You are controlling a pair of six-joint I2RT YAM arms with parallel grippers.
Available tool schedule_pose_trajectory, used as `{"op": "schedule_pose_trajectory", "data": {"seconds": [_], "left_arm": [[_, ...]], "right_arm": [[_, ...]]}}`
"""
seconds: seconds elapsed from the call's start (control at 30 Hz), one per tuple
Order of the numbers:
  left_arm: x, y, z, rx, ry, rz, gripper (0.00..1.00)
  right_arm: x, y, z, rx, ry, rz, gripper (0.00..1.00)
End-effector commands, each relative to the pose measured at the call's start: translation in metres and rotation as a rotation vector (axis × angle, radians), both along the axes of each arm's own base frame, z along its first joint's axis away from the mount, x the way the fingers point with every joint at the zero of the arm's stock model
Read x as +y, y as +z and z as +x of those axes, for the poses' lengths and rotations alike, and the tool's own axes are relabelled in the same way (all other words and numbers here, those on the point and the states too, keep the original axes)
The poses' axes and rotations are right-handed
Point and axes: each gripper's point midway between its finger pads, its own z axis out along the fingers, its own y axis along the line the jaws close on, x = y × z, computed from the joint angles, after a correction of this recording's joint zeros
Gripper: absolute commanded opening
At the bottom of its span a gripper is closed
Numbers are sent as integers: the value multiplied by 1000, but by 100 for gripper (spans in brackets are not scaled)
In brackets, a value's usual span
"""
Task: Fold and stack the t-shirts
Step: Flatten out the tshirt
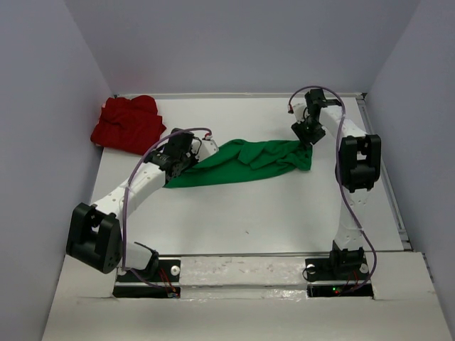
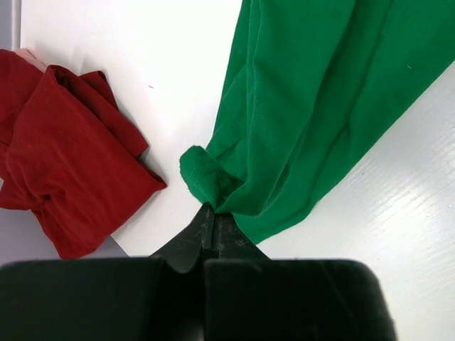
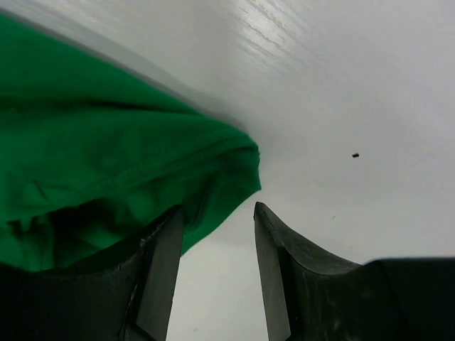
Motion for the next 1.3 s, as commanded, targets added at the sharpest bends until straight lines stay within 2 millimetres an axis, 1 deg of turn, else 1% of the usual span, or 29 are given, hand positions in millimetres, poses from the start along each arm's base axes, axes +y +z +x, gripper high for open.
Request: {"op": "schedule_pose_trajectory", "data": {"seconds": [0.0, 0.1, 0.17, 0.27, 0.4, 0.5, 0.6, 0.7, 0.93, 1.03, 1.07, 1.1, 1.17, 1.2, 1.27], "left_arm": [[-4, 15, 7, -25, 11, -1, 0], [-7, 15, 7, -26, 9, -4, 0], [-9, 14, 7, -21, 9, -4, 0], [-10, 12, 5, -16, 9, -5, 0], [-10, 10, 3, -12, 10, -1, 0], [-10, 8, 1, -7, 8, 4, 0], [-9, 5, 3, -1, 10, 15, 0], [-11, 5, 5, -1, 11, 13, 0], [-15, -4, 7, 25, 7, 13, 0], [-17, -4, 8, 26, 3, 12, 0], [-18, -4, 8, 27, 1, 11, 0], [-18, -4, 8, 28, 3, 12, 0], [-19, -4, 8, 28, 2, 13, 0], [-19, -4, 8, 27, 3, 14, 0], [-17, -3, 9, 22, 11, 17, 0]], "right_arm": [[6, 47, -3, -63, 36, 36, 50], [4, 55, 4, -90, 36, 24, 51], [5, 56, 8, -98, 39, 27, 51], [6, 53, 16, -102, 38, 31, 51], [10, 41, 23, -87, 45, 49, 51], [13, 31, 33, -86, 45, 60, 51], [14, 22, 39, -69, 48, 61, 50], [13, 15, 40, -58, 52, 52, 50], [10, 1, 40, -41, 56, 37, 50], [9, -7, 40, -29, 54, 27, 49], [9, -10, 39, -25, 56, 26, 47], [8, -13, 39, -19, 50, 24, 34], [8, -16, 37, -9, 51, 23, 18], [7, -16, 36, -8, 51, 20, 0], [6, -15, 35, -7, 50, 14, 0]]}}
